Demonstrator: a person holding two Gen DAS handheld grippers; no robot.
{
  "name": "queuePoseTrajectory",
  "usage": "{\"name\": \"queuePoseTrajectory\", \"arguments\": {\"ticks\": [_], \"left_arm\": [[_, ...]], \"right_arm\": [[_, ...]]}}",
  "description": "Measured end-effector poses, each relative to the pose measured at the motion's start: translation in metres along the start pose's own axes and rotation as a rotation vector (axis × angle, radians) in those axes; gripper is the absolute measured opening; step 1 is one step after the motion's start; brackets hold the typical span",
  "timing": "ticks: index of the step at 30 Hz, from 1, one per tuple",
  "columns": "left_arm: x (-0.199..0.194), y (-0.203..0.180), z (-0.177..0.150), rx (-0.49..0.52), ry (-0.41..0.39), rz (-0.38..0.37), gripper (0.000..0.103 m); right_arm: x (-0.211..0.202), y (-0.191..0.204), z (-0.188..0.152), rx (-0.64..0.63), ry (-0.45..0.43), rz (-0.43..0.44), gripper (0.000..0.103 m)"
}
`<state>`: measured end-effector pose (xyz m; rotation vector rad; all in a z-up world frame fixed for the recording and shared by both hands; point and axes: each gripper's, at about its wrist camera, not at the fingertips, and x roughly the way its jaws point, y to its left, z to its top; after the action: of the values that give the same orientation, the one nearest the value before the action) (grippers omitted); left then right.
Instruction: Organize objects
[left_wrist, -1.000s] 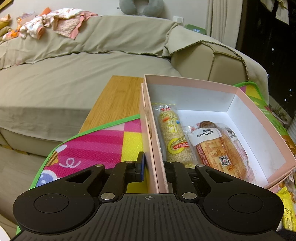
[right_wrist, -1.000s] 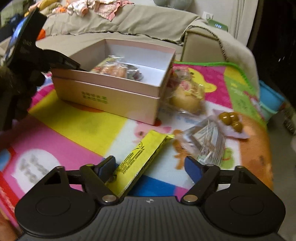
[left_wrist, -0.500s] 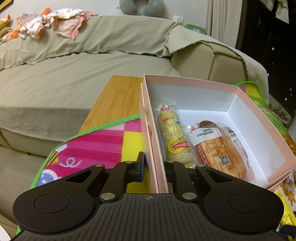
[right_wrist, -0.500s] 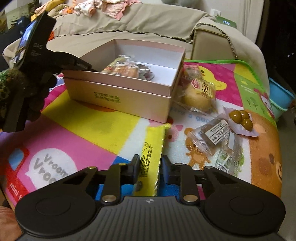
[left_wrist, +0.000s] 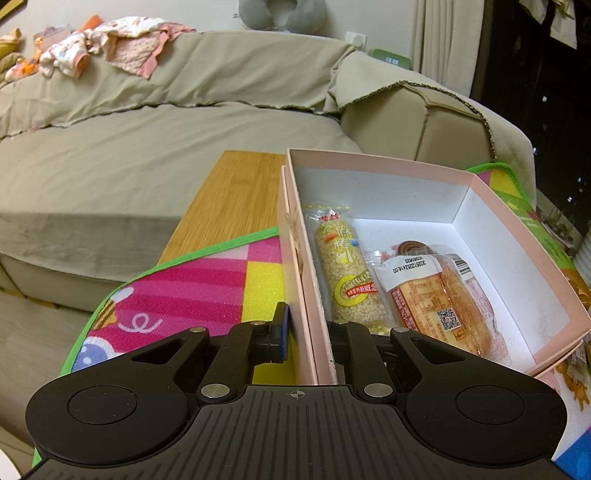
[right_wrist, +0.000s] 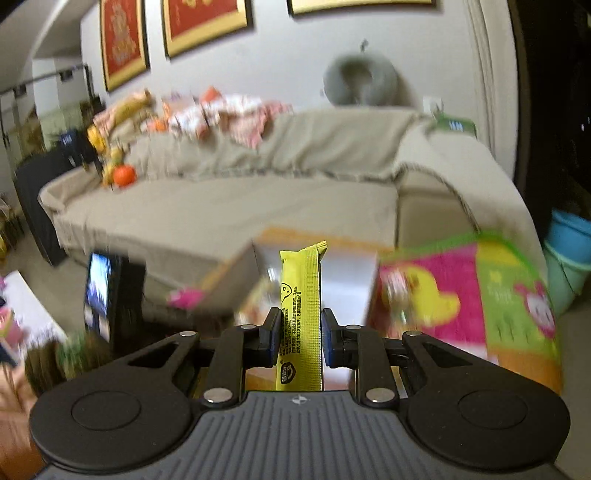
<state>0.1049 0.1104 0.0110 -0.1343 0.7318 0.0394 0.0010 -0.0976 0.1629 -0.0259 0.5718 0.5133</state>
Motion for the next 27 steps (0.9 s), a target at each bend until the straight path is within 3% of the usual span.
{"name": "queuePoseTrajectory", "arguments": {"ticks": [9, 14, 17, 19, 27], "left_arm": [[-0.002, -0.001, 0.002, -0.010, 0.005, 0.000, 0.014], [-0.003, 0.001, 0.002, -0.004, 0.007, -0.010, 0.014], [-0.003, 0.002, 0.001, -0.005, 0.004, -0.013, 0.014], [-0.003, 0.001, 0.001, -0.004, 0.001, -0.009, 0.013], [-0.002, 0.001, 0.001, -0.002, 0.001, -0.006, 0.013]], "right_arm": [[0.077, 0.012, 0.056, 0.056, -0.003, 0.070, 0.021], [0.117, 0.019, 0.066, 0.078, -0.001, 0.050, 0.024], [0.119, 0.016, 0.062, 0.089, 0.011, 0.058, 0.025], [0.113, 0.010, 0.056, 0.098, 0.010, 0.054, 0.031], [0.086, -0.031, 0.016, 0.096, 0.038, -0.075, 0.044]]}}
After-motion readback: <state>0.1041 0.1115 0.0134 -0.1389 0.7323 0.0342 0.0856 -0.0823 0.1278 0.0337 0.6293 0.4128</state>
